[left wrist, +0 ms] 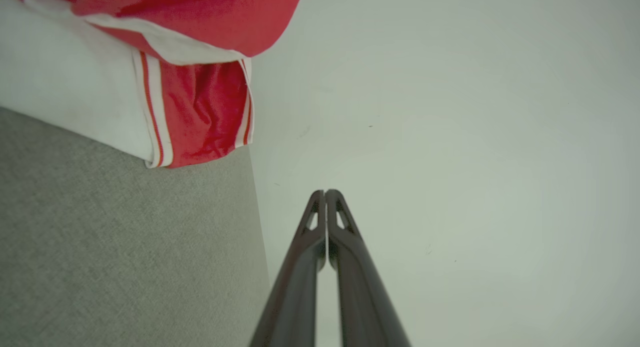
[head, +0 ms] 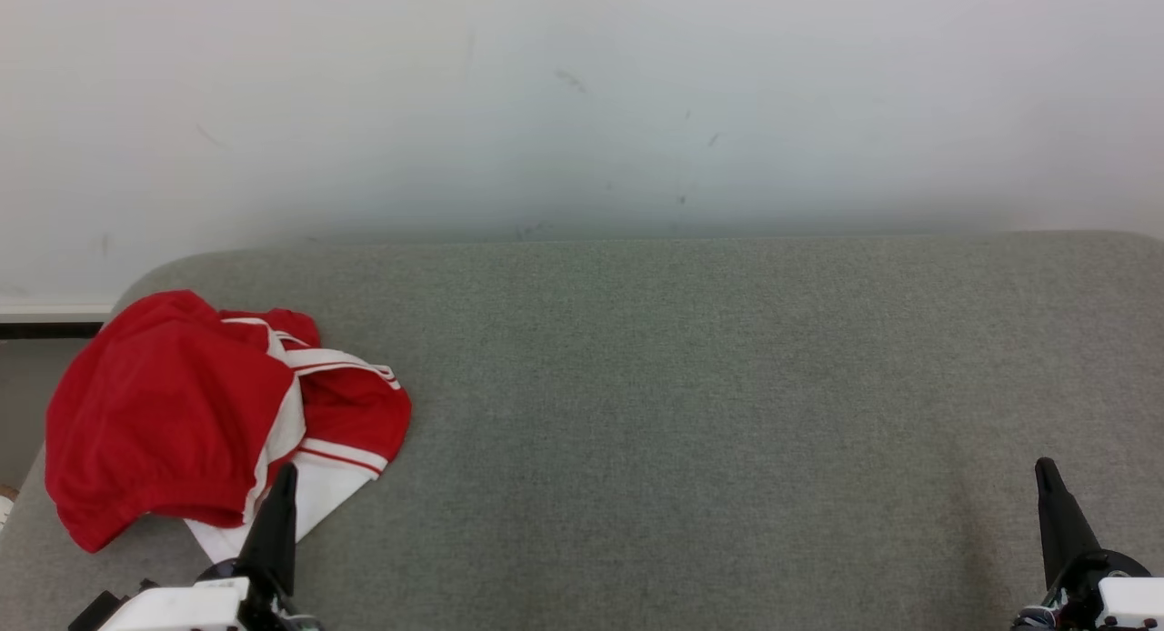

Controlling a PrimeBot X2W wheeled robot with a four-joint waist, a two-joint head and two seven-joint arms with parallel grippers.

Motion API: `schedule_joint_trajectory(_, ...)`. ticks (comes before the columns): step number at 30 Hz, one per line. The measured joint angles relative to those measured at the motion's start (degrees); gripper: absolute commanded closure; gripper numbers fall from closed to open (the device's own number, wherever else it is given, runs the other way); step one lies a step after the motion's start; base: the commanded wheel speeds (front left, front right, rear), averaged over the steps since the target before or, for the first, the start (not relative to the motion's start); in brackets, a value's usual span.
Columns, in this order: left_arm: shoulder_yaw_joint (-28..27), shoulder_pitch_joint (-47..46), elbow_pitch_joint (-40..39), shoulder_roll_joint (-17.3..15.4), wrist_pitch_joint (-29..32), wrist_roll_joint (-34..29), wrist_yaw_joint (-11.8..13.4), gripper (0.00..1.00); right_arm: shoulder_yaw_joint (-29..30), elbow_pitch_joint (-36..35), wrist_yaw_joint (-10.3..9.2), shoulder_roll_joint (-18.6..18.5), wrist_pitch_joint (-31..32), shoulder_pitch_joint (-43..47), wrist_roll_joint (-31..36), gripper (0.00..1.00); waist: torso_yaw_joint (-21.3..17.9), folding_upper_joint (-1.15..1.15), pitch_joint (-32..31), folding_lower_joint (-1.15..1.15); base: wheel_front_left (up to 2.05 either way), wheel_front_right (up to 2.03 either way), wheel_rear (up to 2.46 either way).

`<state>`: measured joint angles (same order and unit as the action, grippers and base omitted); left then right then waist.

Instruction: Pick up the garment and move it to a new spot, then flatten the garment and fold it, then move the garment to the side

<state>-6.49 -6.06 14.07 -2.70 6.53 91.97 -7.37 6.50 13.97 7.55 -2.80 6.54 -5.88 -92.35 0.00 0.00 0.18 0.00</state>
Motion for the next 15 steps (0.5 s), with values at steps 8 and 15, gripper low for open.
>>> schedule_joint_trajectory(8,0.0,0.0,0.0,0.0,0.0,0.0,0.0,1.00,0.0,0.0,-0.01,0.0,0.0,0.0,0.0,1.00,0.0,0.00,0.0,0.00,0.00,0.00,0.00)
schedule_joint_trajectory(15,0.0,0.0,0.0,0.0,0.0,0.0,0.0,1.00,0.0,0.0,-0.01,0.0,0.0,0.0,0.0,1.00,0.0,0.00,0.0,0.00,0.00,0.00,0.00)
